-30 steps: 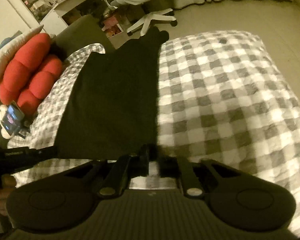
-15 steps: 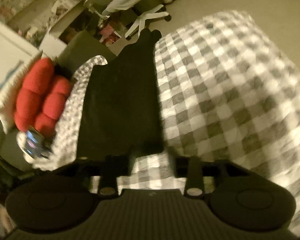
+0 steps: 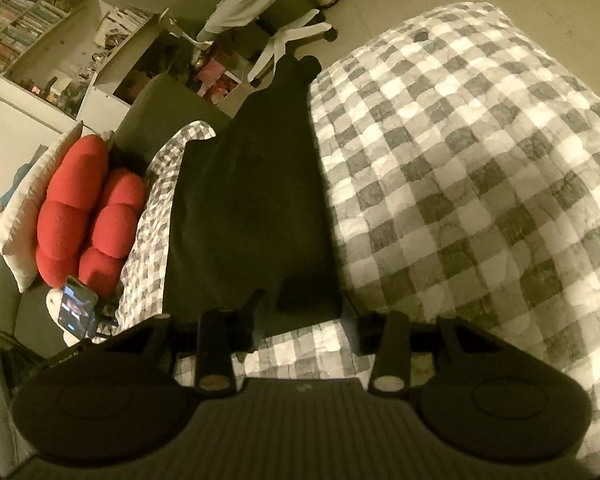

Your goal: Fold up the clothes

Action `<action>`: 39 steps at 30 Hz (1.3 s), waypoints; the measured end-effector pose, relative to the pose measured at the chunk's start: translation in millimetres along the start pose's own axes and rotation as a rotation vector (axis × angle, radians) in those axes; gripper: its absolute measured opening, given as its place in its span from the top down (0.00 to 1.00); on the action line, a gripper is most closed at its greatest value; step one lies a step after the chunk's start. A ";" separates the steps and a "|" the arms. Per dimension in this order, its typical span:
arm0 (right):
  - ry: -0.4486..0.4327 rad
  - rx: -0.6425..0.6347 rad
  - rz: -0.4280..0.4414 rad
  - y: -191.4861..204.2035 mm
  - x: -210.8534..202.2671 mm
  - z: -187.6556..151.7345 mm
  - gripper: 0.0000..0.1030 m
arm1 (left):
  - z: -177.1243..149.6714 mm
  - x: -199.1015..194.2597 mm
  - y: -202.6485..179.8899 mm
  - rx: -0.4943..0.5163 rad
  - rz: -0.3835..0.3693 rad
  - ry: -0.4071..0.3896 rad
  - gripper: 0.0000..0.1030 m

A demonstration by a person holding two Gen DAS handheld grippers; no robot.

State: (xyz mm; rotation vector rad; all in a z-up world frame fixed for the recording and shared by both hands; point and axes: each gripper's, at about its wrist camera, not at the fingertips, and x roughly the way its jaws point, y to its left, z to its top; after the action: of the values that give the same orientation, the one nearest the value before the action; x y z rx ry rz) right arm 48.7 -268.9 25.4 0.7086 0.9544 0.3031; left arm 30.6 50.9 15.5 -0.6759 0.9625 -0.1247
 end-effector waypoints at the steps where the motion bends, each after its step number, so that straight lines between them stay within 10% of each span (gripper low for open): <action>1: -0.006 0.001 -0.006 -1.3 0.7 0.0 0.71 | 0.1 1.1 -0.9 0.011 0.011 -0.006 0.58; 10: -0.028 -0.054 -0.044 5.3 3.3 -3.4 0.92 | 1.1 2.3 -1.4 0.033 0.072 -0.020 0.94; 21: -0.119 -0.157 -0.007 27.3 -32.7 -17.0 0.93 | -6.5 -46.4 -12.8 0.079 0.026 -0.064 0.96; 39: -0.047 -0.275 -0.033 25.1 -83.7 -135.6 0.93 | -122.3 -101.7 21.5 0.228 0.129 -0.005 0.96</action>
State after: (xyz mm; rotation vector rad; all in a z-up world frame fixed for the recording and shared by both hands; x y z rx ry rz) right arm -108.5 -238.3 44.4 0.4458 0.8584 0.3784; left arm -129.4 49.0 28.7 -0.4035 0.9672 -0.1162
